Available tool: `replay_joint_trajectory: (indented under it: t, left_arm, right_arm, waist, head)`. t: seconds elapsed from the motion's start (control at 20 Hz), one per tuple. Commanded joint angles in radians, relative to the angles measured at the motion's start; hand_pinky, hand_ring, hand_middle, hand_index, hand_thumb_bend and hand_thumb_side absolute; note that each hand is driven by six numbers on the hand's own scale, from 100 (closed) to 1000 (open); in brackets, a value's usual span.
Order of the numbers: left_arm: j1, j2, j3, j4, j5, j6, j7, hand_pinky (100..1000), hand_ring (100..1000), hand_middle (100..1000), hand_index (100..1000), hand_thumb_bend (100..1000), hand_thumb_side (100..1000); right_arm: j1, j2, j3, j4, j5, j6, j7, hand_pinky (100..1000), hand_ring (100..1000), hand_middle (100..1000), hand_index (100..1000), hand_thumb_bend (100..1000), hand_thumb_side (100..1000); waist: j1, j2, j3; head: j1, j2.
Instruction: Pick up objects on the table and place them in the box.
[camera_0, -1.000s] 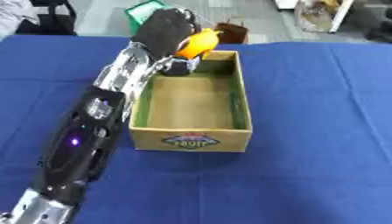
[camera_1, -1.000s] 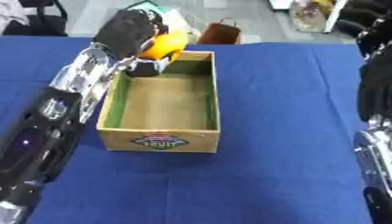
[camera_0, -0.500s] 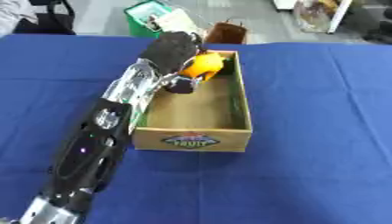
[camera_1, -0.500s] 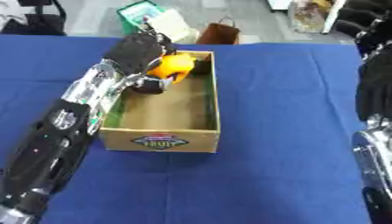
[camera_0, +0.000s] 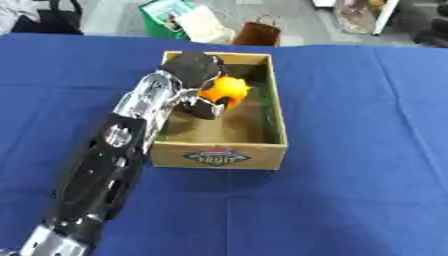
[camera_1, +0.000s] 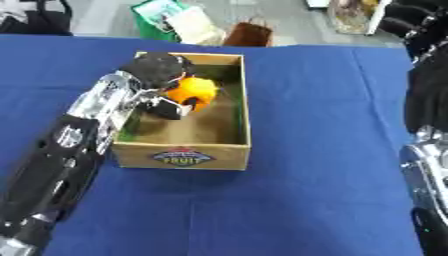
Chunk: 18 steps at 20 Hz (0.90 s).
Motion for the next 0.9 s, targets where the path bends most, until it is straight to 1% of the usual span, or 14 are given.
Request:
replay_joint_trajectory:
  t: [0.05, 0.1, 0.15, 0.2, 0.25, 0.35, 0.5, 0.55, 0.6, 0.7, 0.75, 0.8, 0.85, 0.9]
  left_arm:
    - [-0.019, 0.016, 0.006, -0.038, -0.038, 0.006, -0.016, 593, 700, 734, 879, 565, 751]
    - [-0.018, 0.017, 0.007, -0.041, -0.050, 0.008, -0.014, 598, 705, 739, 883, 609, 773]
    - [-0.017, 0.019, 0.007, -0.044, -0.065, 0.012, -0.010, 607, 717, 753, 889, 725, 814]
    - [-0.017, 0.020, 0.006, -0.048, -0.081, 0.016, -0.005, 613, 722, 759, 893, 804, 853]
    - [-0.017, 0.021, 0.007, -0.052, -0.096, 0.021, 0.001, 616, 725, 762, 894, 849, 877]
    - [-0.015, 0.021, 0.008, -0.060, -0.119, 0.033, 0.016, 622, 730, 767, 895, 889, 899]
    - [-0.013, 0.022, 0.015, -0.068, -0.137, 0.055, 0.042, 627, 733, 769, 893, 889, 911]
    - [-0.012, 0.022, 0.017, -0.070, -0.136, 0.062, 0.052, 622, 728, 761, 882, 833, 893]
    - [-0.011, 0.023, 0.020, -0.076, -0.132, 0.070, 0.065, 620, 725, 757, 877, 808, 888]
    - [-0.009, 0.026, 0.030, -0.099, -0.116, 0.095, 0.108, 604, 706, 730, 854, 592, 875]
    - [-0.006, 0.029, 0.035, -0.115, -0.101, 0.110, 0.135, 593, 690, 711, 846, 434, 842]
    - [-0.003, 0.034, 0.044, -0.142, -0.073, 0.130, 0.175, 590, 682, 699, 835, 377, 824]
    - [0.002, 0.040, 0.053, -0.170, -0.035, 0.151, 0.217, 586, 666, 670, 812, 282, 795]
    - [0.009, 0.047, 0.066, -0.205, 0.019, 0.173, 0.262, 586, 658, 656, 806, 218, 783]
  right_arm:
    - [-0.004, -0.009, -0.011, -0.014, 0.003, -0.001, -0.002, 757, 738, 679, 789, 100, 1000]
    - [-0.003, -0.009, -0.012, -0.014, 0.003, -0.001, -0.002, 757, 738, 679, 789, 100, 1000]
    - [-0.003, -0.009, -0.012, -0.014, 0.004, 0.000, -0.003, 757, 739, 679, 789, 100, 1000]
    - [-0.002, -0.009, -0.013, -0.014, 0.005, 0.000, -0.003, 757, 739, 679, 789, 100, 1000]
    - [-0.001, -0.008, -0.013, -0.014, 0.005, 0.001, -0.003, 757, 739, 679, 789, 100, 1000]
    - [0.000, -0.008, -0.013, -0.014, 0.006, 0.001, -0.004, 757, 739, 679, 789, 100, 1000]
    - [0.001, -0.009, -0.014, -0.014, 0.007, 0.001, -0.006, 757, 739, 679, 789, 100, 1000]
    - [0.001, -0.009, -0.014, -0.014, 0.007, 0.000, -0.006, 757, 739, 679, 789, 100, 1000]
    - [0.001, -0.009, -0.014, -0.014, 0.007, 0.000, -0.006, 757, 739, 679, 789, 100, 1000]
    - [0.001, -0.009, -0.015, -0.014, 0.007, 0.000, -0.006, 757, 739, 679, 789, 100, 1000]
    - [0.002, -0.009, -0.015, -0.014, 0.007, 0.000, -0.007, 757, 739, 679, 789, 100, 1000]
    - [0.002, -0.009, -0.016, -0.014, 0.007, -0.001, -0.008, 757, 739, 679, 789, 100, 1000]
    - [0.003, -0.010, -0.017, -0.014, 0.007, -0.002, -0.009, 757, 739, 679, 789, 100, 1000]
    - [0.003, -0.011, -0.018, -0.014, 0.008, -0.003, -0.010, 756, 739, 679, 789, 100, 1000]
  waist:
    - [-0.003, -0.017, -0.001]
    - [-0.003, -0.017, 0.000]
    - [-0.003, -0.016, -0.001]
    - [-0.003, -0.015, -0.001]
    - [-0.003, -0.014, -0.001]
    - [-0.003, -0.013, -0.001]
    - [-0.003, -0.013, -0.002]
    - [-0.004, -0.013, -0.002]
    - [-0.004, -0.013, -0.002]
    - [-0.004, -0.014, -0.001]
    - [-0.004, -0.015, -0.001]
    - [-0.003, -0.015, 0.000]
    - [-0.003, -0.016, 0.001]
    - [-0.003, -0.016, 0.002]
  head:
    - [0.006, -0.001]
    - [0.005, 0.000]
    - [0.004, 0.000]
    - [0.002, 0.001]
    - [0.001, 0.002]
    - [0.000, 0.003]
    - [-0.001, 0.000]
    - [-0.002, -0.001]
    - [-0.002, -0.002]
    - [-0.002, -0.004]
    - [-0.003, -0.005]
    - [-0.005, -0.006]
    - [-0.007, -0.006]
    - [-0.010, -0.005]
